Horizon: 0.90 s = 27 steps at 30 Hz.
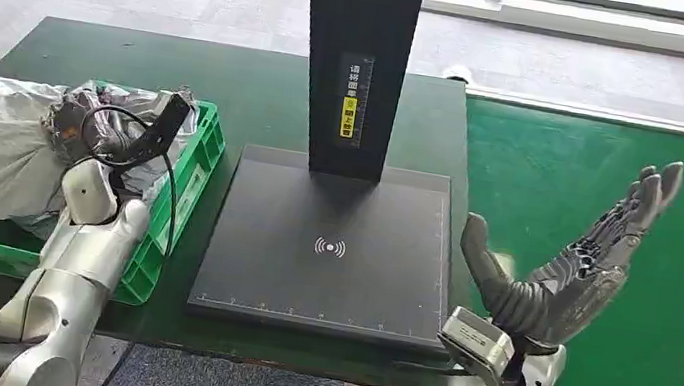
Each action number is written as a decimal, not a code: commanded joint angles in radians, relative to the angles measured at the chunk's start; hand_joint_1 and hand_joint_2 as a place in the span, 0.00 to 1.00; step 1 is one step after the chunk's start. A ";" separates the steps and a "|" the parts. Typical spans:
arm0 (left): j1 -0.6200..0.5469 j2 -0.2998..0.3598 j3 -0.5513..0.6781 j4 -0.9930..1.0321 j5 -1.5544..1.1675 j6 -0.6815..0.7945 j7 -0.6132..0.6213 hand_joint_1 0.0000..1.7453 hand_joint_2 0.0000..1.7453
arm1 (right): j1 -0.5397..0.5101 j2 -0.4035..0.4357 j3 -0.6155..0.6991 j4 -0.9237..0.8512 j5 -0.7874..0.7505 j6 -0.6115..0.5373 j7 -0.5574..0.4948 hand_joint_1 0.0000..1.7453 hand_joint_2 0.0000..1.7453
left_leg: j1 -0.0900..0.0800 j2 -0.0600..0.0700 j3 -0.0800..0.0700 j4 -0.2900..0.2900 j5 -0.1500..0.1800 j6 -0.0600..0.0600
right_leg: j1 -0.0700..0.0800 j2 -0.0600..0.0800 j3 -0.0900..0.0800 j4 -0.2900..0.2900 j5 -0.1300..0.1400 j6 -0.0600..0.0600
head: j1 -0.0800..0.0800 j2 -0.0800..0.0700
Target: Moved the parcel from conveyor to table for the left to box.
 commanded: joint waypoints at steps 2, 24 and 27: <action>-0.098 0.056 0.049 0.282 0.008 -0.001 0.003 1.00 1.00 | 0.012 0.022 0.012 0.070 -0.008 -0.001 0.000 0.00 1.00 | 0.000 0.000 0.002 -0.001 0.000 0.000 | 0.000 0.000 0.002 -0.001 0.000 0.000 | 0.000 0.000; -0.166 0.079 0.029 0.512 -0.001 -0.288 0.061 1.00 1.00 | 0.018 0.022 0.016 0.076 -0.003 -0.001 0.001 0.00 1.00 | 0.000 0.000 0.004 -0.002 0.000 0.000 | 0.000 0.000 0.004 -0.001 0.000 0.000 | 0.000 0.000; -0.170 0.078 0.034 0.514 -0.001 -0.377 0.061 1.00 1.00 | 0.016 0.022 0.020 0.081 -0.006 -0.001 -0.001 0.00 1.00 | 0.000 0.000 0.005 -0.002 0.000 0.000 | 0.000 0.000 0.005 -0.001 0.000 0.000 | 0.000 0.000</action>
